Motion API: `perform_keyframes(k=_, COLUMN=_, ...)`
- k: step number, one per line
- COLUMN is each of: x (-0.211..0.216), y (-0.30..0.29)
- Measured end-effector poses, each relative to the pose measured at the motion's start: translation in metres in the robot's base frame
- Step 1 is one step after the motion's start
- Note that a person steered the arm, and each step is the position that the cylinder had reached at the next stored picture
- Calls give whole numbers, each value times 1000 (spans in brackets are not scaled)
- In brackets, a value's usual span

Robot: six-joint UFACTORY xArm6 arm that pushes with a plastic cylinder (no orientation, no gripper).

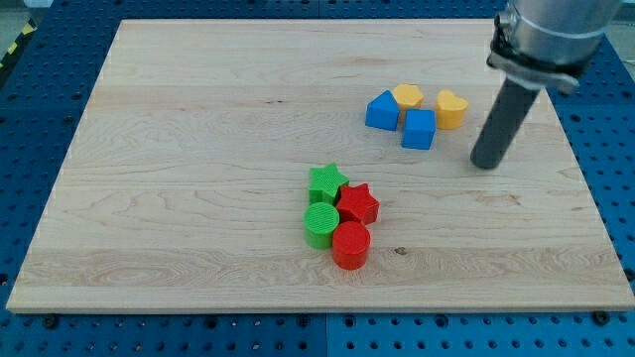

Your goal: Push the yellow heart along with blue cube a bit down

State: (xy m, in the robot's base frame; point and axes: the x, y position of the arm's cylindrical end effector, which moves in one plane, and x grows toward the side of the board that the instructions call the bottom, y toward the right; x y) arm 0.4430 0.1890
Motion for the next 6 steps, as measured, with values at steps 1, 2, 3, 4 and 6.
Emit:
perform_keyframes(k=1, x=-36, y=13)
perform_keyframes(k=2, x=-59, y=34)
perform_keyframes(k=3, x=-76, y=9)
perform_keyframes(k=4, x=-83, y=-32)
perform_keyframes(k=6, x=-49, y=-31)
